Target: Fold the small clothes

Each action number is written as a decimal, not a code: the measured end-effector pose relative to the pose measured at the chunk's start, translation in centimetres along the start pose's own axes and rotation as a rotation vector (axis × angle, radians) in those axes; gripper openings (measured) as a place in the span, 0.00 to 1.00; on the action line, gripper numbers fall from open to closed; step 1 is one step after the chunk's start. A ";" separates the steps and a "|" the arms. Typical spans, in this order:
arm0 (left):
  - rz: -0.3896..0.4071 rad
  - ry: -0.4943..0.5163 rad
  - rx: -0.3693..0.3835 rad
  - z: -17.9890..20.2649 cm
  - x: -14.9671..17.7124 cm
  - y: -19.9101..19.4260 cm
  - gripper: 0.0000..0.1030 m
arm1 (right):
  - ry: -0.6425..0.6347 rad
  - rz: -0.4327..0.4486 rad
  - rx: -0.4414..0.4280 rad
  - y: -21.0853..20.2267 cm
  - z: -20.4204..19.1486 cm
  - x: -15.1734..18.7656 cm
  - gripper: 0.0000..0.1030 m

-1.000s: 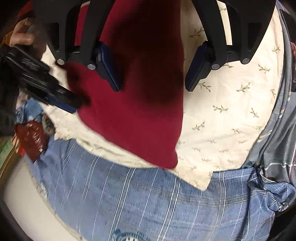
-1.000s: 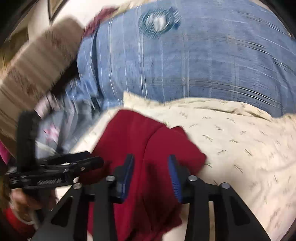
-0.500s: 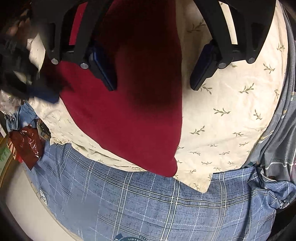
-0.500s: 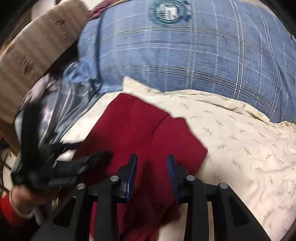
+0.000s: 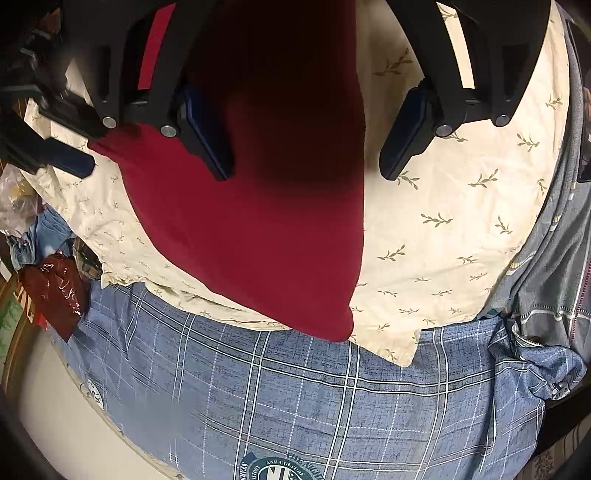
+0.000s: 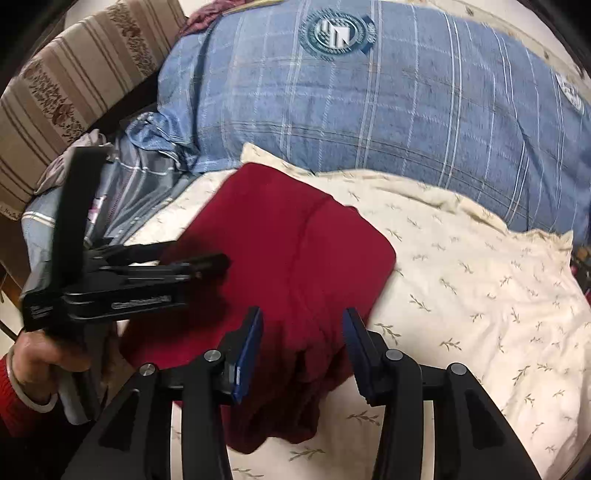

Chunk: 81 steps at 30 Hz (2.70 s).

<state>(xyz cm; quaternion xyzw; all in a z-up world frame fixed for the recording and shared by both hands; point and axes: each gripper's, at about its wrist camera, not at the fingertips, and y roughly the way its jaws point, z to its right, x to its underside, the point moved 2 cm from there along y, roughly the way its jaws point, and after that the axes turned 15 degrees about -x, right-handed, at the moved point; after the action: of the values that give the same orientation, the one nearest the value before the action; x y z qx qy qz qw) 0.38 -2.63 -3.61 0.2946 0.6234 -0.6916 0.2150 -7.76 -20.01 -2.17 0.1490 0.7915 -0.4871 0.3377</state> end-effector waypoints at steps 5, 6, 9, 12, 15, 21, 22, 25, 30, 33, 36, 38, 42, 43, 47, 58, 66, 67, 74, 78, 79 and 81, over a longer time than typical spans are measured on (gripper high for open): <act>0.044 0.025 -0.034 0.1 0.0 -0.7 0.80 | -0.011 -0.005 0.006 0.6 -0.7 1.2 0.49; 0.049 0.024 -0.037 0.0 0.0 -0.8 0.80 | -0.013 -0.020 0.022 1.3 -0.6 1.4 0.49; 0.062 0.015 -0.052 -0.4 -0.3 -1.1 0.80 | 0.023 -0.089 0.045 2.9 0.4 2.2 0.47; 0.073 0.011 -0.075 -0.8 -0.5 -1.3 0.80 | 0.081 -0.059 0.004 2.2 1.2 2.4 0.49; 0.079 0.006 -0.092 -1.2 -0.6 -1.4 0.80 | 0.079 -0.007 0.004 0.5 0.9 1.7 0.51; 0.089 -0.001 -0.132 -1.7 -0.8 -1.7 0.80 | 0.069 0.120 0.031 -2.1 0.4 -0.5 0.69; 0.086 0.002 -0.136 -1.6 -0.8 -1.7 0.80 | 0.074 0.137 0.031 -2.2 0.3 -0.8 0.70; 0.082 0.002 -0.131 -1.7 -0.8 -1.7 0.80 | 0.114 0.160 0.027 -1.5 0.5 -1.4 0.70; 0.081 0.012 -0.135 -1.7 -0.8 -1.5 0.80 | 0.162 0.153 0.024 0.1 0.7 -1.3 0.71; 0.084 0.012 -0.131 -1.8 -0.8 -1.4 0.80 | 0.158 0.140 0.042 0.8 0.7 -1.5 0.71; 0.088 0.016 -0.134 -1.8 -0.8 -1.4 0.80 | 0.156 0.139 0.059 1.1 0.9 -1.7 0.73; 0.090 0.021 -0.138 -1.7 -0.9 -1.3 0.80 | 0.160 0.138 0.068 1.3 1.1 -1.7 0.74; 0.091 0.020 -0.139 -1.7 -0.9 -1.2 0.80 | 0.168 0.123 0.076 1.9 1.6 -1.9 0.75; 0.092 0.020 -0.138 -1.7 -0.9 -1.2 0.80 | 0.166 0.122 0.076 2.0 1.6 -1.9 0.75; 0.092 0.022 -0.142 -1.6 -0.8 -1.1 0.80 | 0.162 0.114 0.083 2.4 1.7 -1.8 0.77; 0.099 0.027 -0.149 -1.5 -1.0 -1.1 0.80 | 0.160 0.112 0.085 2.3 2.1 -1.8 0.79; 0.107 0.033 -0.156 -1.4 -1.0 -1.2 0.80 | 0.155 0.119 0.072 2.3 1.9 -1.9 0.79; 0.108 0.035 -0.157 -1.4 -1.0 -1.2 0.80 | 0.155 0.118 0.072 2.3 1.8 -1.9 0.79; 0.108 0.034 -0.158 -1.4 -1.1 -1.2 0.80 | 0.154 0.115 0.068 2.5 1.7 -1.8 0.79; 0.113 0.039 -0.160 -1.5 -1.1 -1.2 0.80 | 0.152 0.116 0.068 2.5 1.5 -1.8 0.79; 0.113 0.039 -0.161 -1.4 -1.1 -1.2 0.80 | 0.152 0.116 0.068 2.6 1.5 -1.8 0.79; 0.113 0.038 -0.160 -1.5 -1.1 -1.2 0.80 | 0.154 0.115 0.068 2.6 1.4 -1.8 0.79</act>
<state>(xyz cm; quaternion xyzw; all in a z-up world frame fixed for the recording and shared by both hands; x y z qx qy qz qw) 0.63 -1.09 -2.07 0.3241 0.6632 -0.6206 0.2645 -4.41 -19.84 -3.12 0.2424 0.7883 -0.4807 0.2980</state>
